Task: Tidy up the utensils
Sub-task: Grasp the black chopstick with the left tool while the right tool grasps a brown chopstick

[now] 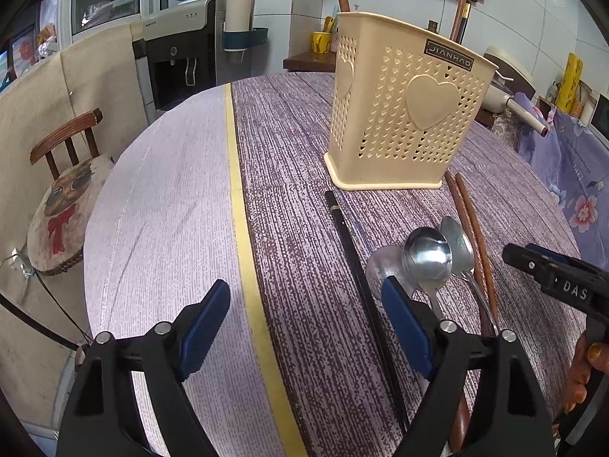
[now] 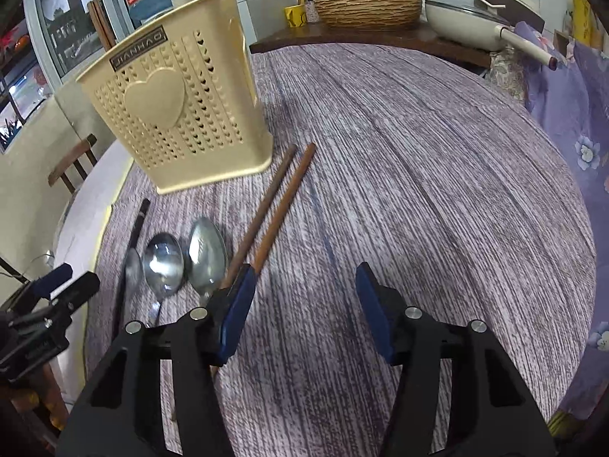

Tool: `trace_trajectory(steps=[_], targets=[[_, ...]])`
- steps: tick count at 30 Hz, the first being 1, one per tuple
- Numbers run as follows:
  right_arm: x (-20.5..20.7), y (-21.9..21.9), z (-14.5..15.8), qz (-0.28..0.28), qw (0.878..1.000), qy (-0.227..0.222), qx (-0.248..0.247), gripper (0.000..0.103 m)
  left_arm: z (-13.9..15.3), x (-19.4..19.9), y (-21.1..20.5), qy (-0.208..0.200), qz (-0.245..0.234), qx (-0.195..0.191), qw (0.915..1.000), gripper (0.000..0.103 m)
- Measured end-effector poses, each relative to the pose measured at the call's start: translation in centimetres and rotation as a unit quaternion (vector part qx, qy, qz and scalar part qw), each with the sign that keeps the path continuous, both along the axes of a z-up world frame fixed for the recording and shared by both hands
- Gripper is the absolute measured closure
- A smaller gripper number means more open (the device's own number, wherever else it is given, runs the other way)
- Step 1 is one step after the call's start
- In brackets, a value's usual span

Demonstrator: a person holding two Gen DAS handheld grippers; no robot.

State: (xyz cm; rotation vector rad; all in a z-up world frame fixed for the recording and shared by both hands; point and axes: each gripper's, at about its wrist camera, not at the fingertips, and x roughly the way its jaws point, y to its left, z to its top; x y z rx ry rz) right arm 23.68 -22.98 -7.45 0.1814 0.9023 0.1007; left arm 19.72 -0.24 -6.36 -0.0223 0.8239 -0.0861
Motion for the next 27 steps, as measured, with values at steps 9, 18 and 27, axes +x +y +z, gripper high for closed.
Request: trace_trajectory(steps=[9,18,27], targets=[[4.1,0.8,0.5,-0.034,0.999,-0.002,0.02,0.069,0.8,2.6,0.2,0.003,0.007,-0.015,0.9999,0.045],[6.4,1.8,-0.6,-0.054,0.998,0.015,-0.012,0.083,0.2,5.1,-2.0,0.018,0.0,0.006,0.9998,0.06],[7.5,1.9,-0.6,-0.064,0.997,0.008,-0.035,0.089,-1.4,5.9,-3.1,0.037,0.001,0.028,0.9989,0.076]])
